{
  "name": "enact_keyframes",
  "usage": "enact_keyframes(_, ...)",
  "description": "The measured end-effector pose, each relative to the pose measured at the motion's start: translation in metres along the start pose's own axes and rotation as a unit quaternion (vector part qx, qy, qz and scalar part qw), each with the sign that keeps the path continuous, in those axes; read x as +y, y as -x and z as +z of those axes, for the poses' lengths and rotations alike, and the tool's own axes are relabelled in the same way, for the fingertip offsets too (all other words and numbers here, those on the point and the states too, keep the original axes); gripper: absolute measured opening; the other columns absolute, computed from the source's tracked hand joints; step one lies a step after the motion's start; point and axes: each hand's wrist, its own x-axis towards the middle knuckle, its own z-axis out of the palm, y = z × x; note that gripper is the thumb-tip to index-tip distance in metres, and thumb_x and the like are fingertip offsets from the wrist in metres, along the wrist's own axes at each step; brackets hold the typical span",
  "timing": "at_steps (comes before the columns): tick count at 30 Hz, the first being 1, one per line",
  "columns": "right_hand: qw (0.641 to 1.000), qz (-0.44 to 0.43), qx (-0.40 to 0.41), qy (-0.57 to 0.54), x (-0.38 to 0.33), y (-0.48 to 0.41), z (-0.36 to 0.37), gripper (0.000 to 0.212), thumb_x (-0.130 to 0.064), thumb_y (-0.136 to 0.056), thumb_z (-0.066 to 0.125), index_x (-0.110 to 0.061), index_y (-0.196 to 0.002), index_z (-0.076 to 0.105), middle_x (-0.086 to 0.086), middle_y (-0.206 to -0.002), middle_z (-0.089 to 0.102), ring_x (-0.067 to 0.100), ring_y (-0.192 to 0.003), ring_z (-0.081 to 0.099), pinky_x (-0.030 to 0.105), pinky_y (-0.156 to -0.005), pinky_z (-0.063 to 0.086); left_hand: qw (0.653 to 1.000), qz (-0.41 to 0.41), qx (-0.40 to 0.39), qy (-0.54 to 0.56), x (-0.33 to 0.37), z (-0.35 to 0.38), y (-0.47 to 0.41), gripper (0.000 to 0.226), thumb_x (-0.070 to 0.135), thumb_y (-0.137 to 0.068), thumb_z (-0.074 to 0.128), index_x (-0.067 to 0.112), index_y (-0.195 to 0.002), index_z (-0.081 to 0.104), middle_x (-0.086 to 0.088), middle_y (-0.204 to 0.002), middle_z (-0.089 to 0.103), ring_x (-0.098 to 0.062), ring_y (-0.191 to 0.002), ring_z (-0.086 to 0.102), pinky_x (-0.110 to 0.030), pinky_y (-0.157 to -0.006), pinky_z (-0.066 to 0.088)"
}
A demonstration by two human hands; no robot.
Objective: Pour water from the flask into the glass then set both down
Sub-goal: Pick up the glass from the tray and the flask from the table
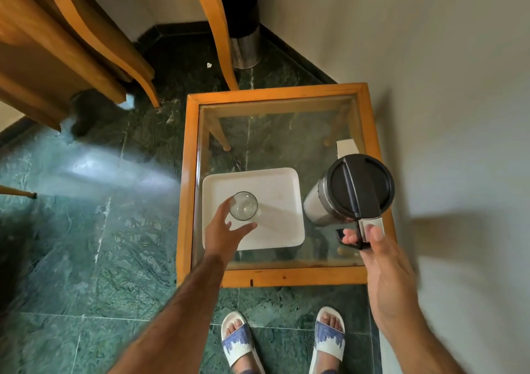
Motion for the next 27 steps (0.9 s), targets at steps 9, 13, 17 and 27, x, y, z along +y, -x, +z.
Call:
enact_keyframes(9, 0.992, -0.053, 0.059, -0.102, 0.014, -0.004, 0.021, 0.034, -0.030, -0.103, 0.046, -0.032, -0.080, 0.072, -0.011, -0.073, 0.059, 0.020, -0.077, 0.051, 0.056, -0.086, 0.035, 0.999, 0.029, 0.027, 0.012, 0.000, 0.013, -0.008, 0.069, 0.020, -0.075, 0.094, 0.023, -0.136, 0.062, 0.014, -0.127, 0.066, -0.005, -0.116, 0.063, -0.002, -0.081, 0.054)
enact_keyframes(13, 0.989, -0.048, 0.052, -0.133, 0.015, -0.013, 0.019, 0.027, -0.034, -0.099, 0.050, -0.030, -0.082, 0.071, -0.012, -0.075, 0.056, 0.019, -0.074, 0.044, 0.055, -0.080, 0.031, 0.999, 0.044, 0.012, -0.021, 0.005, 0.011, -0.014, 0.066, 0.020, -0.076, 0.093, 0.023, -0.133, 0.061, 0.013, -0.127, 0.066, -0.007, -0.117, 0.062, -0.004, -0.080, 0.055)
enact_keyframes(17, 0.982, -0.054, 0.057, -0.171, 0.006, -0.027, 0.009, 0.032, -0.027, -0.100, 0.051, -0.027, -0.076, 0.071, -0.013, -0.073, 0.056, 0.014, -0.069, 0.042, 0.038, -0.075, 0.038, 0.998, 0.058, 0.005, 0.000, 0.007, 0.007, -0.015, 0.066, 0.018, -0.075, 0.094, 0.022, -0.132, 0.061, 0.006, -0.131, 0.068, -0.016, -0.121, 0.065, -0.030, -0.104, 0.058)
enact_keyframes(27, 0.995, -0.013, -0.005, -0.098, -0.047, -0.064, -0.013, 0.029, -0.031, -0.101, 0.059, -0.024, -0.078, 0.076, -0.007, -0.074, 0.054, 0.011, -0.066, 0.040, 0.026, -0.065, 0.035, 0.994, 0.107, -0.005, 0.002, 0.059, -0.023, 0.013, 0.065, 0.012, -0.075, 0.093, 0.019, -0.131, 0.062, -0.002, -0.130, 0.068, -0.023, -0.124, 0.065, -0.043, -0.109, 0.057)
